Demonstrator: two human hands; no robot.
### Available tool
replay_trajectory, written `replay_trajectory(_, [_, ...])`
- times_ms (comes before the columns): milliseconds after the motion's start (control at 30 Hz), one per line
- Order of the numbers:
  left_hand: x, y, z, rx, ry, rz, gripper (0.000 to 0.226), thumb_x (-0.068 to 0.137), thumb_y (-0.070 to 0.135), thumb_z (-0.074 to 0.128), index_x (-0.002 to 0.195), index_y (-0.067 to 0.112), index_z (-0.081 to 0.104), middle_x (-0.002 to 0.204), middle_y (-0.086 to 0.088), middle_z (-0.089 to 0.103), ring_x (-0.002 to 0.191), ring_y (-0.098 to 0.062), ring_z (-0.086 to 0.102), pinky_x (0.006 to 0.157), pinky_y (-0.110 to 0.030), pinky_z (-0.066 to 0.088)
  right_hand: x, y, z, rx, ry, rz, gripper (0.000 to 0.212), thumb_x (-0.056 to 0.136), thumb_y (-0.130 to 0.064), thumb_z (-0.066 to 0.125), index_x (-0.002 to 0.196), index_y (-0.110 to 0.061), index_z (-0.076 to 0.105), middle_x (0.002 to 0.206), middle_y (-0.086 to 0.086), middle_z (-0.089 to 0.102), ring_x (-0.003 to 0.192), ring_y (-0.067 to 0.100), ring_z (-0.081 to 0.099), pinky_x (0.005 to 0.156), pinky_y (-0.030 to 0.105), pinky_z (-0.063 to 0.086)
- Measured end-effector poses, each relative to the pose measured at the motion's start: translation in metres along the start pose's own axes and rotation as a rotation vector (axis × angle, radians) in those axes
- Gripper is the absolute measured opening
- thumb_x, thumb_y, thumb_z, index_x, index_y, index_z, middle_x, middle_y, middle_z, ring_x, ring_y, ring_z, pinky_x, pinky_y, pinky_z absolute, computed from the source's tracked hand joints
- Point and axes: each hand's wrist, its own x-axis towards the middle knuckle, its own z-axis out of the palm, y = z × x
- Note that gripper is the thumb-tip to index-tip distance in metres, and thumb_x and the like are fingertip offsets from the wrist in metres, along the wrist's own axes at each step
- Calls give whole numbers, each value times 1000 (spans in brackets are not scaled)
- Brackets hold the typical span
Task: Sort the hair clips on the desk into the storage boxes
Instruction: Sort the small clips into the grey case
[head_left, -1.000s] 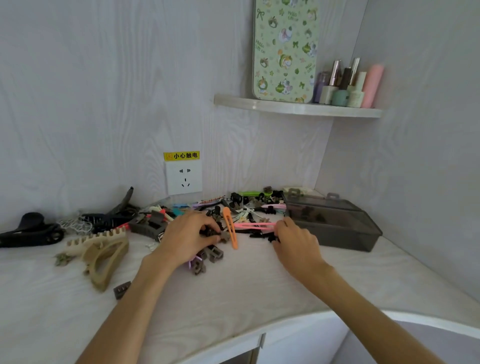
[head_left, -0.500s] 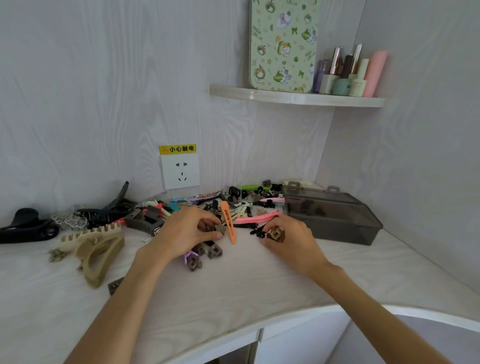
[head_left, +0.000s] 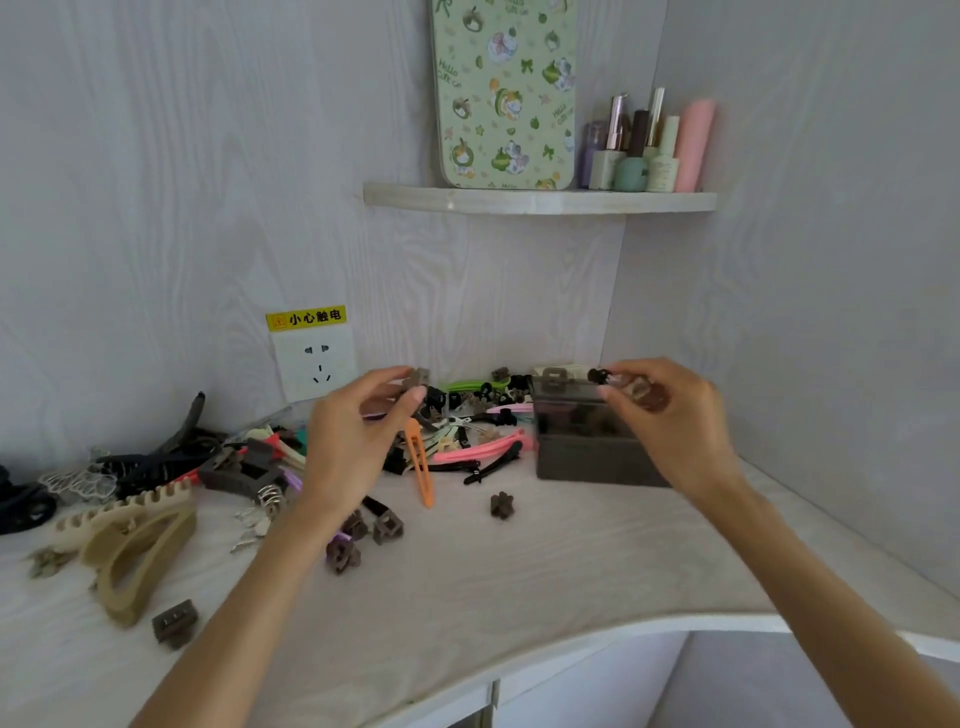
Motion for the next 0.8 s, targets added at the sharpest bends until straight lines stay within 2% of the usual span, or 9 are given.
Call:
replay_trajectory(100, [20, 29, 47, -29, -122, 33, 31, 81, 37, 67, 109, 23, 68, 94, 13, 71, 83, 4, 66, 78, -16, 54, 20, 27, -11, -87, -99, 122, 18, 77, -14, 73, 95, -16, 70, 95, 1, 68, 75, 9, 61, 70, 15, 49])
replay_trajectory(200, [35, 49, 98, 56, -266, 26, 32, 81, 36, 69, 110, 23, 68, 101, 5, 72, 88, -7, 66, 83, -30, 55, 31, 46, -8, -233, -320, 138, 24, 80, -11, 70, 104, -16, 68, 108, 8, 65, 91, 22, 62, 86, 36, 52])
replay_trajectory(267, [38, 54, 121, 129, -320, 25, 34, 81, 38, 69, 112, 24, 67, 104, 4, 72, 92, -10, 66, 84, -33, 55, 32, 52, -7, -244, -509, 157, 33, 85, -11, 63, 117, -17, 61, 118, 8, 61, 105, 24, 59, 94, 33, 47])
replay_trajectory(333, [38, 52, 128, 168, -388, 22, 39, 79, 40, 71, 115, 26, 65, 106, 6, 71, 93, -9, 66, 84, -32, 54, 31, 55, -7, -248, -608, 166, 37, 88, -10, 57, 124, -20, 57, 122, 6, 60, 110, 22, 57, 92, 24, 43])
replay_trajectory(433, [32, 41, 113, 120, -462, -15, 51, 75, 40, 74, 122, 25, 60, 111, 7, 69, 92, -5, 64, 87, -30, 54, 22, 50, -8, -324, -446, 61, 34, 88, -10, 57, 119, -23, 61, 118, 0, 63, 107, 18, 58, 91, 23, 44])
replay_trajectory(533, [21, 18, 81, 224, -442, -18, 43, 81, 34, 69, 122, 27, 60, 120, 10, 65, 99, -3, 62, 92, -32, 51, 1, 22, 3, -254, -237, -71, 22, 87, -16, 59, 104, -27, 66, 93, -11, 65, 80, 3, 58, 73, 20, 48])
replay_trajectory(600, [10, 1, 54, 353, -412, -39, 32, 84, 31, 66, 116, 29, 63, 117, 13, 64, 95, -4, 64, 86, -30, 53, -16, -2, 20, -232, -380, -136, 18, 87, -29, 60, 104, -32, 63, 88, -16, 62, 72, 0, 55, 68, 24, 51])
replay_trajectory(700, [2, -17, 8, 350, -402, -109, 16, 83, 24, 68, 98, 30, 68, 104, 11, 69, 88, -3, 64, 81, -25, 51, -42, -25, 52, -318, -658, -137, 39, 85, -51, 56, 119, -32, 52, 113, -12, 57, 92, 11, 58, 81, 30, 49])
replay_trajectory(800, [-4, -17, -35, 251, -631, -128, 13, 79, 28, 72, 86, 38, 68, 92, 17, 70, 85, 1, 64, 77, -15, 47, -58, -32, 76, -387, -632, -163, 29, 93, -39, 48, 117, -22, 52, 121, -3, 52, 106, 17, 54, 82, 29, 44])
